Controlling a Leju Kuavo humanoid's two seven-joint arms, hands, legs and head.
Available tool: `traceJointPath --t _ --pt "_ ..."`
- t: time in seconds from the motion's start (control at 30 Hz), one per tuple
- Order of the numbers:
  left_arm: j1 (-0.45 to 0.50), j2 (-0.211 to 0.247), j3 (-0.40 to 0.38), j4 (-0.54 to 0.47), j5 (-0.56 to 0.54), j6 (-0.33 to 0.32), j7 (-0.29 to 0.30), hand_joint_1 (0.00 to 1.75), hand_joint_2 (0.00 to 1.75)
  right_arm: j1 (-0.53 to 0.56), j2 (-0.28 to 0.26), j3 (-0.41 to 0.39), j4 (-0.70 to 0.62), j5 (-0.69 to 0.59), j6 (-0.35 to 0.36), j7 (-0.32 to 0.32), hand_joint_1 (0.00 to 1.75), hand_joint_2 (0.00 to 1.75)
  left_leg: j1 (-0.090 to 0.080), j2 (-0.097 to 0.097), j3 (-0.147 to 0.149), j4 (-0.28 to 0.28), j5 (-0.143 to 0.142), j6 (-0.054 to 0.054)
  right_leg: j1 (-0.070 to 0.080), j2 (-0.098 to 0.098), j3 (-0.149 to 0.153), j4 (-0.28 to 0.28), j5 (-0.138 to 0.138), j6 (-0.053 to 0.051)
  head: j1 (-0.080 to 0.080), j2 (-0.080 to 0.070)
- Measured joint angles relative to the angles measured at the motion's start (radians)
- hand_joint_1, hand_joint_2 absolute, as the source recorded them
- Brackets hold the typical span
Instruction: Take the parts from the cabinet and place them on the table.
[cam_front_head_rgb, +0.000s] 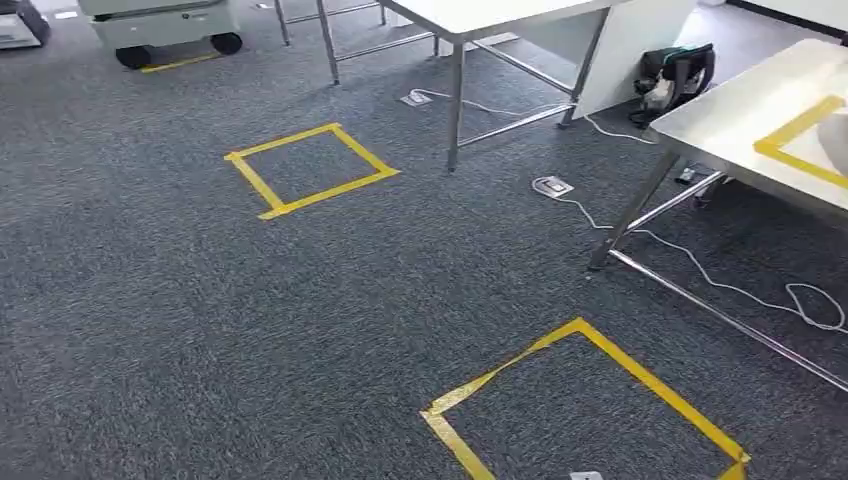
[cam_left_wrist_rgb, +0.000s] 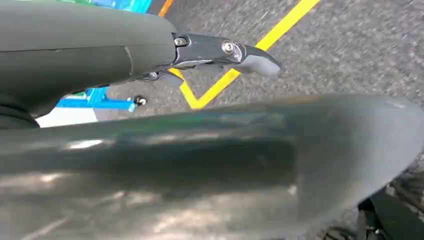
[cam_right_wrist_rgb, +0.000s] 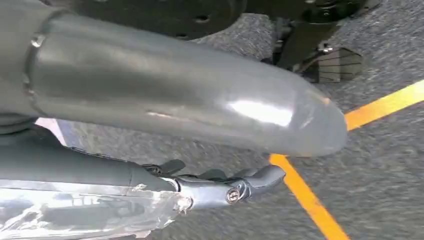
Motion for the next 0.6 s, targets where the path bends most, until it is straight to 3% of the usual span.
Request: traceJointPath --t 0.07,0.1,0.13,0.17,0.23,0.27,0.3,0.33,0.4,0.43,0.47,0.5,0.6 --pt "0.005 0.0 -0.001 0.0 -0.003 0.0 0.0 0.0 0.0 -0.003 0.0 0.0 0.0 0.0 0.0 0.0 0.0 0.0 0.008 -0.018 -0.005 -0.007 0.006 -0.017 0.008 -0.016 0.008 0.004 0.0 -0.006 0.0 0.0" --pt "0.007 0.0 -0.001 0.002 -0.005 0.0 0.0 0.0 0.0 -0.003 0.002 0.0 0.0 0.0 0.0 0.0 0.0 0.0 0.008 -0.019 -0.007 -0.005 0.007 -0.022 0.0 -0.03 0.01 -0.006 0.01 -0.015 0.0 0.0" --pt "0.007 0.0 -0.001 0.002 -0.007 0.0 0.0 0.0 0.0 -0.003 0.002 -0.001 0.0 0.001 -0.001 0.0 0.0 0.0 0.003 0.044 -0.015 0.014 -0.009 -0.02 0.001 -0.043 0.014 -0.011 0.014 -0.02 -0.002 0.0" --pt "0.006 0.0 -0.001 0.002 -0.008 0.0 0.001 0.0 0.0 -0.002 0.002 -0.001 0.0 0.002 -0.001 0.0 0.0 0.0 0.0 0.085 -0.038 0.06 -0.045 -0.023 0.003 -0.054 0.014 -0.012 0.014 -0.027 -0.008 0.0" --pt "-0.001 0.0 -0.001 0.002 -0.01 -0.001 0.001 0.0 0.0 0.001 0.002 -0.001 0.0 0.002 -0.001 0.0 0.0 0.0 0.001 0.111 -0.118 0.224 -0.128 -0.031 0.007 -0.087 0.013 -0.012 0.012 -0.031 -0.008 0.0" --pt "-0.001 0.0 -0.001 0.002 -0.01 -0.001 0.001 0.0 0.0 0.001 0.002 -0.001 0.0 0.002 -0.001 0.0 0.0 0.0 0.001 0.112 -0.15 0.291 -0.15 -0.033 0.008 -0.104 0.012 -0.012 0.011 -0.032 -0.009 0.0" --pt "0.0 0.0 -0.001 0.002 -0.01 -0.001 0.001 0.0 0.0 0.001 0.002 -0.001 0.0 0.002 -0.001 0.0 0.0 0.0 0.001 0.113 -0.158 0.308 -0.145 -0.035 0.008 -0.119 0.013 -0.012 0.01 -0.032 -0.009 0.0" --pt "0.002 0.0 -0.001 0.002 -0.011 -0.001 0.001 0.0 0.0 0.001 0.002 -0.001 0.0 0.003 -0.001 0.001 0.0 0.0 0.001 0.115 -0.143 0.281 -0.118 -0.035 0.008 -0.133 0.014 -0.012 0.008 -0.031 -0.008 0.0" --pt "0.004 0.0 -0.001 0.002 -0.012 -0.002 0.001 0.0 0.0 -0.001 0.002 -0.001 0.0 0.003 -0.001 0.001 0.0 0.0 0.001 0.134 -0.063 0.13 -0.037 -0.033 0.008 -0.157 0.018 -0.012 0.004 -0.027 -0.009 0.0" --pt "0.002 0.001 -0.001 0.002 -0.013 -0.002 0.001 0.0 0.0 -0.002 0.002 -0.001 0.0 0.004 -0.001 0.001 0.0 0.0 0.0 0.183 -0.009 0.038 -0.006 -0.031 0.008 -0.168 0.023 -0.011 0.0 -0.021 -0.01 0.0" --pt "-0.002 0.0 -0.002 0.002 -0.013 -0.002 0.001 0.0 0.0 -0.001 0.002 -0.001 0.0 0.004 -0.001 0.001 0.0 0.0 -0.01 0.215 0.009 -0.004 -0.014 -0.03 0.021 -0.178 0.013 -0.002 -0.009 -0.012 -0.011 0.0" --pt "-0.005 0.0 -0.002 0.002 -0.013 -0.003 0.001 0.0 0.0 -0.002 0.002 -0.001 0.0 0.005 -0.002 0.001 0.0 0.0 -0.006 0.193 0.006 -0.002 -0.011 -0.013 0.021 -0.187 0.015 -0.005 -0.012 -0.01 -0.002 0.0" --pt "0.001 0.002 -0.002 0.002 -0.014 -0.005 0.001 0.0 0.0 -0.007 0.002 -0.001 0.0 0.005 -0.002 0.001 0.0 0.0 -0.01 0.158 0.003 -0.004 -0.009 0.004 0.017 -0.22 0.039 -0.011 -0.015 0.001 -0.001 0.0"
